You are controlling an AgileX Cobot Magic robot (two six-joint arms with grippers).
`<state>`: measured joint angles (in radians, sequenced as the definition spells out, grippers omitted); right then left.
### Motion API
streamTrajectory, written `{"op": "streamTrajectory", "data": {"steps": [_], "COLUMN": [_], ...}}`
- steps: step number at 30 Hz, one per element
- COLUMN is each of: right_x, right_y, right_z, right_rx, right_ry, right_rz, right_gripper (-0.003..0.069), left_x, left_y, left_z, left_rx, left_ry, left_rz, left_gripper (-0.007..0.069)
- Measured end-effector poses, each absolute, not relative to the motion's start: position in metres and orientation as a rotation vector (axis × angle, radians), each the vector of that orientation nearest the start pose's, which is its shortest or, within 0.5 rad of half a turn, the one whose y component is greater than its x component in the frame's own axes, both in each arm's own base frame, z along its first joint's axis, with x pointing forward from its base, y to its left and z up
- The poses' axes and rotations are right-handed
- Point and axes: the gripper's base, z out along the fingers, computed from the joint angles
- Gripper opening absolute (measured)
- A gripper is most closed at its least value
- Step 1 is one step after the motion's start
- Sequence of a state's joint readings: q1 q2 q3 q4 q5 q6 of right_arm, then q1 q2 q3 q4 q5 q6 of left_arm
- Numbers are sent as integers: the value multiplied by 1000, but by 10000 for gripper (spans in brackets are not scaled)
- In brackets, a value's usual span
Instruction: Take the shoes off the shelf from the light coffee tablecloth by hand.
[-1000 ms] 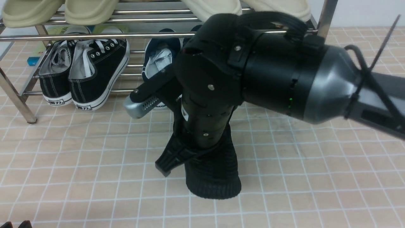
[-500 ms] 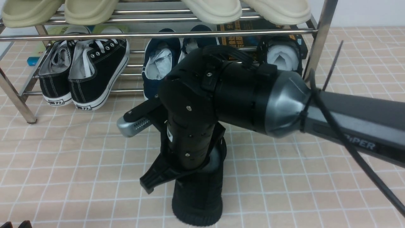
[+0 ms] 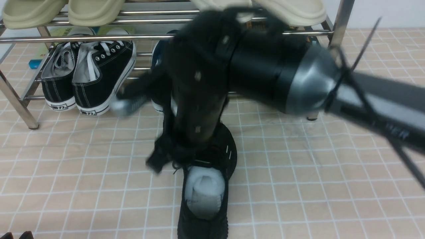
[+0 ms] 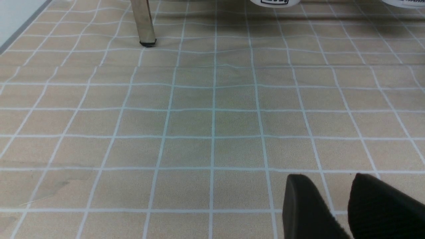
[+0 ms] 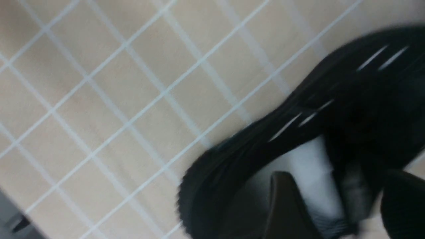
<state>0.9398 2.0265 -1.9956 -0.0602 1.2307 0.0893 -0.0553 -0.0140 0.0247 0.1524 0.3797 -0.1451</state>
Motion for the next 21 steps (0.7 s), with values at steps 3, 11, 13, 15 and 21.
{"op": "streamTrajectory", "data": {"steps": [3, 11, 13, 15, 21], "right_x": [292, 355, 366, 377, 397], "right_y": [331, 253, 239, 225, 213], "right_z": [329, 340, 338, 334, 324], "right_rx": [-1066, -766, -713, -664, -607], "right_ry": [2476, 2562, 2582, 2601, 2572], "right_rz": [159, 101, 85, 69, 45], "right_gripper": [185, -15, -13, -1, 112], "left_x": [52, 52, 52, 52, 52], "left_y": [2, 2, 2, 2, 2], "left_z": [172, 172, 172, 172, 172], "left_rx": [10, 10, 10, 10, 10], "left_ry": [1870, 1870, 1870, 1870, 1870], "left_rz": [12, 12, 12, 12, 12], "left_gripper": [239, 239, 239, 239, 239]}}
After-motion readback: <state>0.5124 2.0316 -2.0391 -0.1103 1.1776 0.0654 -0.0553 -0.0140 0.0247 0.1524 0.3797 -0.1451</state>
